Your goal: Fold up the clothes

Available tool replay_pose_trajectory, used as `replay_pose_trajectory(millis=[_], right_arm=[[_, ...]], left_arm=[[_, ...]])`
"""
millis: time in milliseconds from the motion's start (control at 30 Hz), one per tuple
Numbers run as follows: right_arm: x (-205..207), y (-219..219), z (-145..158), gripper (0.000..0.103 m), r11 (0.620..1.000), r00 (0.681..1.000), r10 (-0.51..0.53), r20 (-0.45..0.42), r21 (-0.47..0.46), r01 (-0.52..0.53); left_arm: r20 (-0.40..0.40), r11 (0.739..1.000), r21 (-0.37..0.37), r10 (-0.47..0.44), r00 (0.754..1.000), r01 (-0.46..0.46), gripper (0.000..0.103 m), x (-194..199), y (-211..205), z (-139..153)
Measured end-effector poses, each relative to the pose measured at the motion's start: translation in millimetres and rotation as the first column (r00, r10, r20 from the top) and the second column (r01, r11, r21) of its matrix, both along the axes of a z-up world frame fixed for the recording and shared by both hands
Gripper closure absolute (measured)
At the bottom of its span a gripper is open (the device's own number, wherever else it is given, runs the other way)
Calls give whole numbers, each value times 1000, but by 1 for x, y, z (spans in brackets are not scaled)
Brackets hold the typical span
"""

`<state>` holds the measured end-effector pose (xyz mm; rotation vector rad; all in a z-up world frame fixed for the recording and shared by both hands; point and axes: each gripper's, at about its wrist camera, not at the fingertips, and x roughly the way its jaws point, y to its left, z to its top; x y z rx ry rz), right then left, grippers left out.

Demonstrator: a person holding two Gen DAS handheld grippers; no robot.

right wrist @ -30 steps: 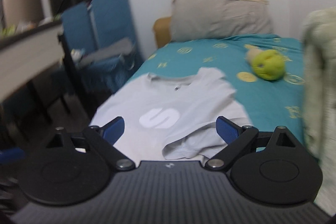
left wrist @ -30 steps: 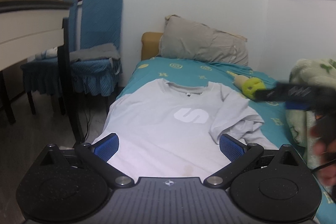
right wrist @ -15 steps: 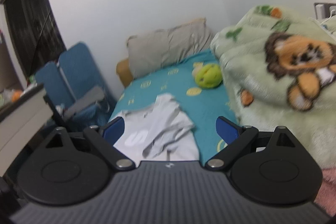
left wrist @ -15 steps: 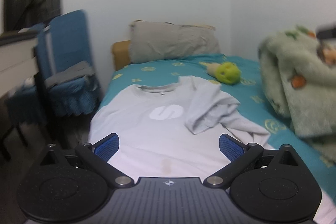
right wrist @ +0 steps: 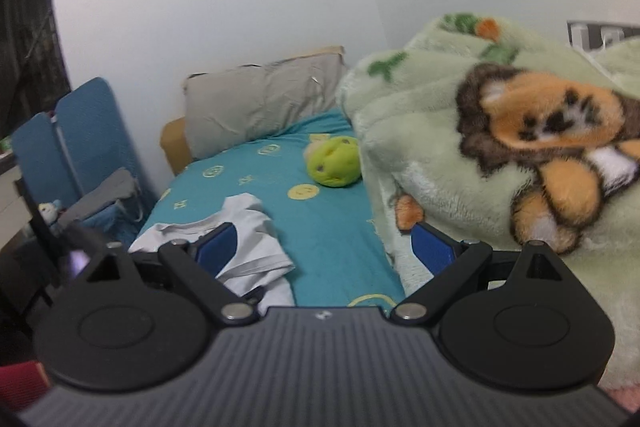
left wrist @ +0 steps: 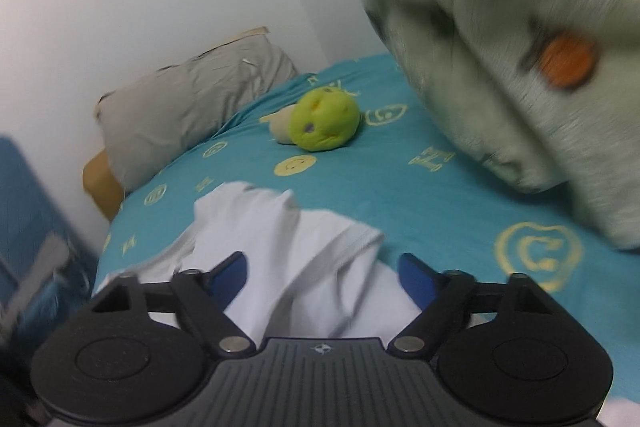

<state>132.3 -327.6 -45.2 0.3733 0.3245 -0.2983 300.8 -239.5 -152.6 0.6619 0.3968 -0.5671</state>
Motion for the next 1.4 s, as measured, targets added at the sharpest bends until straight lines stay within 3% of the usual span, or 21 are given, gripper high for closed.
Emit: replay_pose_trajectory(millis=[67,133,200,233,300,367,433,467,567,667,733,800,900,967,1000,1033,1133,1200,1300,1400], right_arm=[[8,-5,-6,8,1000,1000,-8,-4,12,8],[16,-8,-11,8,1000,1000,-19,-16,13,20],[24,-10,-17,8,999,999,-35,-40,14,35],[26,-10,-19,8,999,998,-39,-54,18,40],[28,-10,-22,8,998,996,-41,-77,35,44],[26,-7,-22,8,998,996,-42,-83,51,47],[22,-4,-20,8,997,996,-38,-78,59,42],[21,-2,-19,8,997,997,-37,-74,60,41],[21,2,-18,8,998,997,-33,-77,51,37],[25,4,-21,8,998,995,-30,-95,49,34],[28,5,-23,8,998,994,-25,-108,49,30],[30,7,-25,8,999,993,-20,-115,47,25],[34,9,-27,8,999,994,-1,-114,38,5],[36,11,-28,8,999,995,23,-100,35,-19],[37,12,-28,8,999,995,39,-92,34,-36],[39,14,-27,8,998,995,60,-80,35,-58],[43,22,-25,8,990,989,137,-50,27,-136],[45,28,-24,8,983,982,184,-44,21,-183],[47,37,-22,7,965,964,263,-39,26,-262],[47,50,-18,6,952,950,305,-68,-6,-306]], left_arm=[[2,999,44,-10,1000,9,41,14,-10,-12],[3,998,62,-18,1000,18,80,24,-13,-19],[4,996,80,-27,1000,26,94,34,-16,-26],[2,997,77,-29,1000,29,94,39,-16,-27],[-24,996,-87,-12,1000,9,95,48,5,-1],[-74,966,-258,7,997,-26,95,62,32,26],[-153,905,-416,32,988,-94,96,83,65,48],[-206,860,-486,64,976,-159,96,99,82,54],[-373,678,-642,132,918,-358,96,146,135,71],[-483,568,-617,275,831,-546,96,191,170,60],[-548,515,-541,383,744,-664,96,217,186,41],[-581,484,-477,452,676,-734,96,240,197,20],[-599,475,-404,509,618,-782,95,255,212,-8],[-610,475,-387,510,606,-790,84,257,218,-17],[-610,478,-385,510,606,-790,73,255,220,-19],[-600,490,-385,510,616,-782,59,252,220,-17],[-562,543,-389,501,658,-745,30,229,219,-1],[-516,590,-401,486,705,-701,18,205,218,17],[-461,653,-406,457,760,-639,9,148,210,49],[-405,695,-417,434,804,-586,5,80,209,78]])
